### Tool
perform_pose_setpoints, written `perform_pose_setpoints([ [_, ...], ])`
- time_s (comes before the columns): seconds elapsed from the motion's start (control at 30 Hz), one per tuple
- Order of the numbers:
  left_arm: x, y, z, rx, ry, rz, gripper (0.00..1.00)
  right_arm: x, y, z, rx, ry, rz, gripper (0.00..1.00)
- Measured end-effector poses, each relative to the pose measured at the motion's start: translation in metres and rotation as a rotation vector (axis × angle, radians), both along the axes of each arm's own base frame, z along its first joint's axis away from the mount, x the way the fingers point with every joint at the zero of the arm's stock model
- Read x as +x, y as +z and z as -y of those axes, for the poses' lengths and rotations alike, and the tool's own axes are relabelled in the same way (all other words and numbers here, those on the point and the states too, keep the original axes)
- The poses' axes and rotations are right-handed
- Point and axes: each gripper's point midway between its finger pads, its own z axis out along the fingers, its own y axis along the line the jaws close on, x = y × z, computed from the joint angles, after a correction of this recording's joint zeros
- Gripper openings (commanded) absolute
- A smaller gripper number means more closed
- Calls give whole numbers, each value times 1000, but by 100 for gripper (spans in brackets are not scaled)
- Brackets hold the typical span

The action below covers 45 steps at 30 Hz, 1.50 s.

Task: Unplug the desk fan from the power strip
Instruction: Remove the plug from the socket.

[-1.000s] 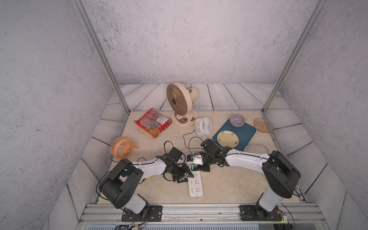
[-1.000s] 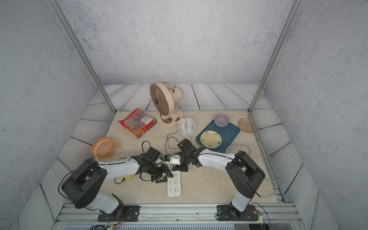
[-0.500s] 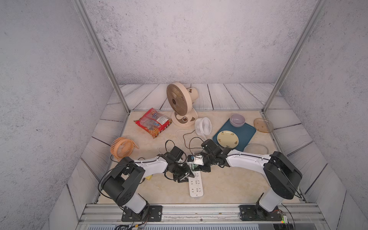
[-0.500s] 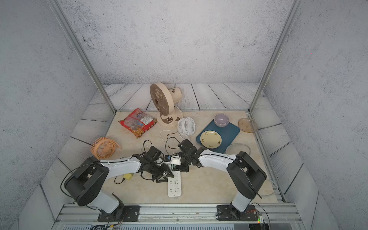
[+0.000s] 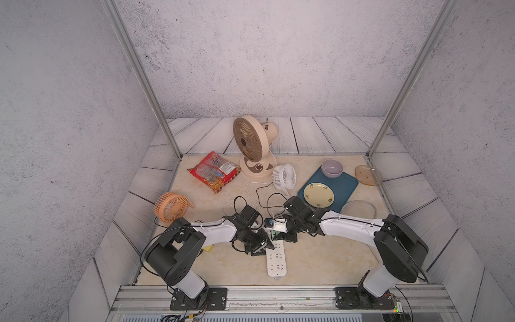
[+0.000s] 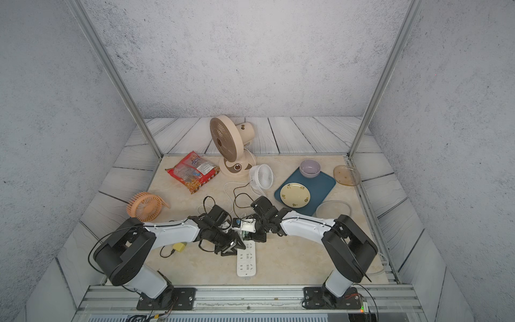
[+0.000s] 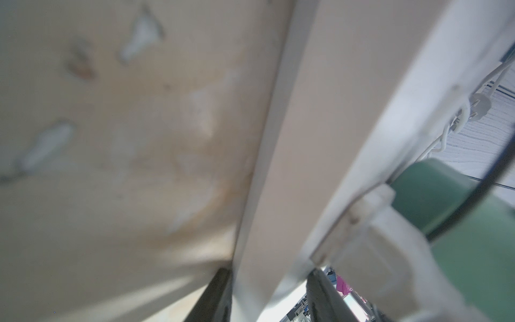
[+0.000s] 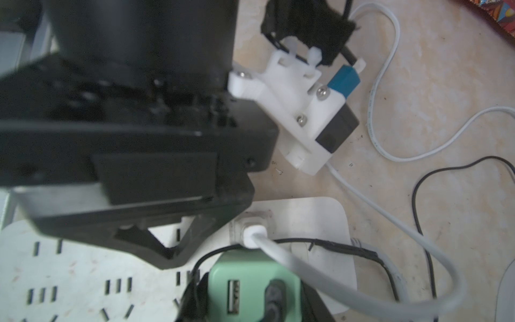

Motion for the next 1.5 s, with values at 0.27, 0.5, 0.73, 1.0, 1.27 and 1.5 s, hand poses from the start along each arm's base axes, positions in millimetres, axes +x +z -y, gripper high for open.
perform_pose_setpoints([
  [0.27, -1, 0, 1, -2, -2, -3, 43, 0, 0, 3, -1, -20, -3, 17],
  [0.5, -2, 0, 4, -14, -9, -5, 42, -2, 0, 8, 13, -42, -9, 15],
  [0.73, -3, 0, 7, -19, -7, -12, 42, -4, 0, 13, 17, -56, -11, 14],
  [1.0, -4, 0, 8, -19, -5, -15, 42, -4, 0, 14, 33, -73, -14, 14],
  [1.27, -4, 0, 8, -18, -4, -16, 42, -4, 0, 15, 36, -69, -17, 12],
  [1.5, -4, 0, 8, -19, -7, -13, 42, -3, 1, 17, 45, -85, -42, 7],
])
